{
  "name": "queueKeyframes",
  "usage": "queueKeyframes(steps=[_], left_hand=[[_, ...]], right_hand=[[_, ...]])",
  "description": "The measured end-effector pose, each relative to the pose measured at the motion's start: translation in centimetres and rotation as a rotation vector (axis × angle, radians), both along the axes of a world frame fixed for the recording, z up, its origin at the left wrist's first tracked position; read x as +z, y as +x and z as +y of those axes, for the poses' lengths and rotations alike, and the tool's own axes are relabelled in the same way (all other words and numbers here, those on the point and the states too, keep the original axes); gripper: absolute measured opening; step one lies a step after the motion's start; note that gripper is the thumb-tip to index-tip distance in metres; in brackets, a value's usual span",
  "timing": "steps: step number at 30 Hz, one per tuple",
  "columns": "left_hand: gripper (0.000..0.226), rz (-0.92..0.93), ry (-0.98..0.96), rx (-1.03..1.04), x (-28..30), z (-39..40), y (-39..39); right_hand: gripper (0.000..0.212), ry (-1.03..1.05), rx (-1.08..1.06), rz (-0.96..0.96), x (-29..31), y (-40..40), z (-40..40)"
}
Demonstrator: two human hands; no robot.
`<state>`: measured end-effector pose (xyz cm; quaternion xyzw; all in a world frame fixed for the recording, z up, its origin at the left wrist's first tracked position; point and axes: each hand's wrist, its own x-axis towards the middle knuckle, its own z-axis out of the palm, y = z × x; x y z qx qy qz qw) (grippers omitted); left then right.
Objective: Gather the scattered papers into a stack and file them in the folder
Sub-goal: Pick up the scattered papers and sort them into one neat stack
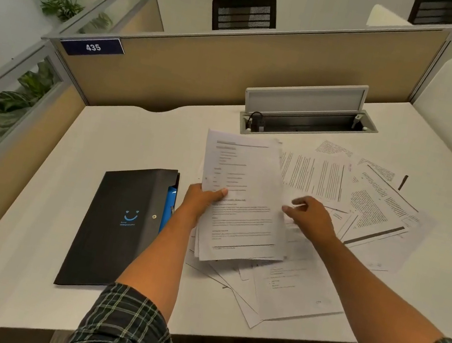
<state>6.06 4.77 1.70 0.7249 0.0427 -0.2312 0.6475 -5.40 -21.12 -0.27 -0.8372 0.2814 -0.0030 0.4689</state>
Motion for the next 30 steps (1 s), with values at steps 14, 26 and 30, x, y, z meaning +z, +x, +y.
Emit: queueKeyframes(steps=[14,26,30], left_hand=[[0.048,0.120,0.236,0.065,-3.9,3.4,-1.7],[0.039,0.042,0.277,0.034,-3.2,3.2,-2.0],[0.036,0.011,0.258,0.060,-2.8,3.1,-2.0]], right_hand=[[0.095,-0.491,-0.069,0.448,-2.1,-2.6,-0.2],[0.018,-0.295,-0.177,0.114,-1.5,-3.8,-1.2],[0.024,-0.272,-0.269,-0.022,-0.1,-3.4,-1.8]])
